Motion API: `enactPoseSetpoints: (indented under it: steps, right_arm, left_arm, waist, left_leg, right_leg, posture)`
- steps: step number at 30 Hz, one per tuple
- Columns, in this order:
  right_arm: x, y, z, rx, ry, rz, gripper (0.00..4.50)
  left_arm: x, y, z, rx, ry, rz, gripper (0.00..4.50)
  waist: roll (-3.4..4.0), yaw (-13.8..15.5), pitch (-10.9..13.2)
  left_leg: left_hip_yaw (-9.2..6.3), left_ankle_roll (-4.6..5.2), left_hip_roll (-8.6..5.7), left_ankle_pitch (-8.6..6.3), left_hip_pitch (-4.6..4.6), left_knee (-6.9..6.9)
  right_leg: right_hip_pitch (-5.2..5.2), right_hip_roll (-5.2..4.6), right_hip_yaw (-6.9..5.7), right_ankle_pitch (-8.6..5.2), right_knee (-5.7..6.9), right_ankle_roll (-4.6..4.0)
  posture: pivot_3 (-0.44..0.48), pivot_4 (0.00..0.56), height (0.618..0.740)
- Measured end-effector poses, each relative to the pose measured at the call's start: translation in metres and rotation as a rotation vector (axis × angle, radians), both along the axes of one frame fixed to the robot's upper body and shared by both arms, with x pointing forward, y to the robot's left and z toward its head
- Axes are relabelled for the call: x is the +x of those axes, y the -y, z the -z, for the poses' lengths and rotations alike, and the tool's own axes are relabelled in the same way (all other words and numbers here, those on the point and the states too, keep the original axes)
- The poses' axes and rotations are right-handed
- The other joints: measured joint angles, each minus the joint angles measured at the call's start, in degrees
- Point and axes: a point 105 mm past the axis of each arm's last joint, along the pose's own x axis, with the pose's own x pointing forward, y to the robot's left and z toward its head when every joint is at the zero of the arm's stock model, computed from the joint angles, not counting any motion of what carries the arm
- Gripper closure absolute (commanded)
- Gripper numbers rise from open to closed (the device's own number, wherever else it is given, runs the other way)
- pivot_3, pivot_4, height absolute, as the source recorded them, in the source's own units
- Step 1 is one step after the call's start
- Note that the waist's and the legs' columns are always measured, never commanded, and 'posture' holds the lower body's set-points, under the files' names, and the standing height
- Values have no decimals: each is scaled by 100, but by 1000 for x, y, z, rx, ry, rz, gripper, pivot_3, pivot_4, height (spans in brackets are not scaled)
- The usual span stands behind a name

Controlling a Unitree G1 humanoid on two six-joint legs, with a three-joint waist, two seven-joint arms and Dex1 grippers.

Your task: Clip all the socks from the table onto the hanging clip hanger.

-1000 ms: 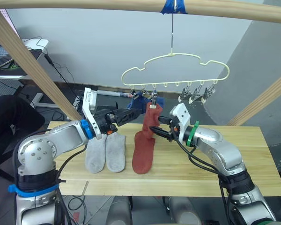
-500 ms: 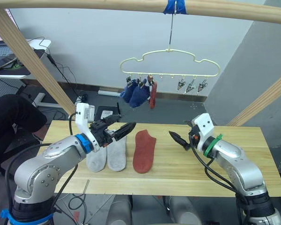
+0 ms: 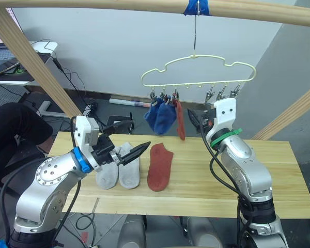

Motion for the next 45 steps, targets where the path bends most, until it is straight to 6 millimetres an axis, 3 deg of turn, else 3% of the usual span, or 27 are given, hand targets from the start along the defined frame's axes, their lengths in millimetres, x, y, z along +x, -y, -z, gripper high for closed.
enactPoseSetpoints:
  steps: [10, 21, 45]
  right_arm:
    - [5, 6, -5, 14, 6, 22, 1278]
    - [18, -3, -16, 58, 28, 25, 1278]
    - [21, -12, -28, 95, 72, 19, 1278]
  left_arm:
    - [3, 6, -14, -31, 52, -16, 0]
    - [4, 10, -20, -47, 67, -17, 0]
    - [1, 12, -16, -66, 53, -24, 0]
  waist:
    - [0, -11, 0]
    - [0, -22, 0]
    - [1, -16, -2]
  left_leg:
    - [-1, 0, 0, 0, 1, 1]
    - [-2, 1, 1, 0, 2, 1]
    - [-5, 0, 1, 1, 3, 5]
  right_leg:
    - [0, 1, 0, 5, 4, -6]
    - [1, 2, -1, 7, 7, -10]
    - [2, 2, -5, 9, 13, -12]
  posture:
    - [-29, 237, 740]
    - [-21, 224, 740]
    - [-10, 209, 740]
